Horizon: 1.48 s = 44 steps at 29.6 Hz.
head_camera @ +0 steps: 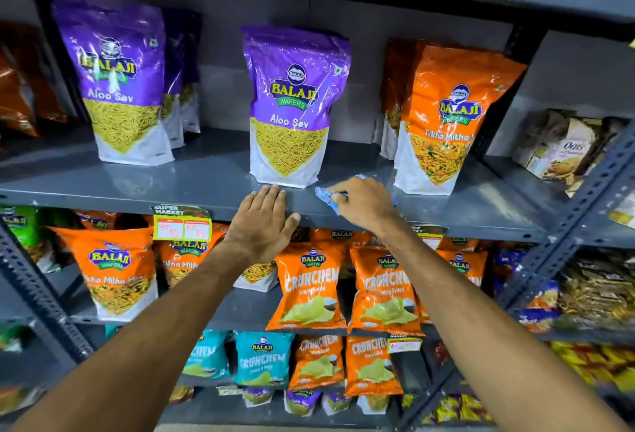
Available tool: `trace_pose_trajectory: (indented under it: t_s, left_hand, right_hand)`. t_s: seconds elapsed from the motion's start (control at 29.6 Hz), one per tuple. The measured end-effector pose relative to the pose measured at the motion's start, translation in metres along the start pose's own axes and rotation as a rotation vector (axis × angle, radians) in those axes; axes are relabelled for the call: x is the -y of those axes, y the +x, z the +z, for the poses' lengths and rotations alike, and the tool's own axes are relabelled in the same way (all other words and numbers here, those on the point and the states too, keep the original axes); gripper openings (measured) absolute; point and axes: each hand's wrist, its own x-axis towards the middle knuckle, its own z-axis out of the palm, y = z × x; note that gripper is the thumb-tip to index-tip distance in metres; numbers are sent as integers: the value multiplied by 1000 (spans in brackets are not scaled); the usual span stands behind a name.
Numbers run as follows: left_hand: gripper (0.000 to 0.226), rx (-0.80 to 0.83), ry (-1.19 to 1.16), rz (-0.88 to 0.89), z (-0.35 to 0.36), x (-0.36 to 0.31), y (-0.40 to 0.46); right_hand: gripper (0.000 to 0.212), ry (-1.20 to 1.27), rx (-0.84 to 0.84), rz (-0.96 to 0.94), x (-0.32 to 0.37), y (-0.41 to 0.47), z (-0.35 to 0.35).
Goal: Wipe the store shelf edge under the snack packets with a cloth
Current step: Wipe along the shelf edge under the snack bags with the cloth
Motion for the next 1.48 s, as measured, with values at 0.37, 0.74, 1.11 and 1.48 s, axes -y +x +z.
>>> trace_pose_trajectory:
  t_s: [0.37, 0.74, 1.11, 1.48]
  left_hand:
    - [95, -34, 16, 3, 5, 0, 1]
    - [88, -11, 34, 8, 0, 1, 0]
    - [88, -2, 7, 13, -2, 1, 0]
    - [84, -4, 2, 15, -2, 1, 0]
  right_hand:
    - [26, 77, -116, 132, -47, -22, -47]
    - [48, -12, 72, 28, 21, -19, 17]
    - [28, -97, -140, 409, -95, -57, -28]
    - [63, -17, 86, 152, 11, -14, 6]
